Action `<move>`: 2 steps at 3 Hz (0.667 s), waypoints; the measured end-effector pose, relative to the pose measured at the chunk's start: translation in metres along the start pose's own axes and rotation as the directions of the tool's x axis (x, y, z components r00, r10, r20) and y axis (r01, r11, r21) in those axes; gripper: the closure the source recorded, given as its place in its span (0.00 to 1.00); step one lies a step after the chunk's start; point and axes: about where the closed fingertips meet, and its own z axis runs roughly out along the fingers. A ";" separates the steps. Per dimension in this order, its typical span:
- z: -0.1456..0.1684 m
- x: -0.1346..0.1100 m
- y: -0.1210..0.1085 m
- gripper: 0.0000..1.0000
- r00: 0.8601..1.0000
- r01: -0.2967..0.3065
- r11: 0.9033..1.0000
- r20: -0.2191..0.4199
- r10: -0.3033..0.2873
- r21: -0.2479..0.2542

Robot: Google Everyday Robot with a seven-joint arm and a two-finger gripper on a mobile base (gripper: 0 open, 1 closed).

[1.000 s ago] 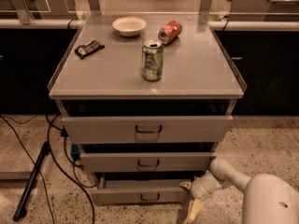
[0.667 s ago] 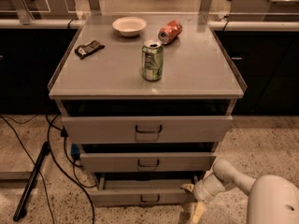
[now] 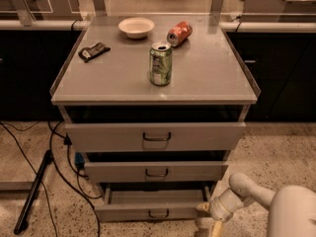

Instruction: Open bottom drawer

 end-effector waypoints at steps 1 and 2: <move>-0.010 -0.004 0.011 0.00 1.000 0.005 1.000 0.009 -0.005 0.004; -0.036 -0.026 0.002 0.00 0.995 0.032 0.989 0.087 -0.045 0.142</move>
Offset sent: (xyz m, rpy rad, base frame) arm 0.0471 -0.0100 0.0789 0.1147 -0.2784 -0.2068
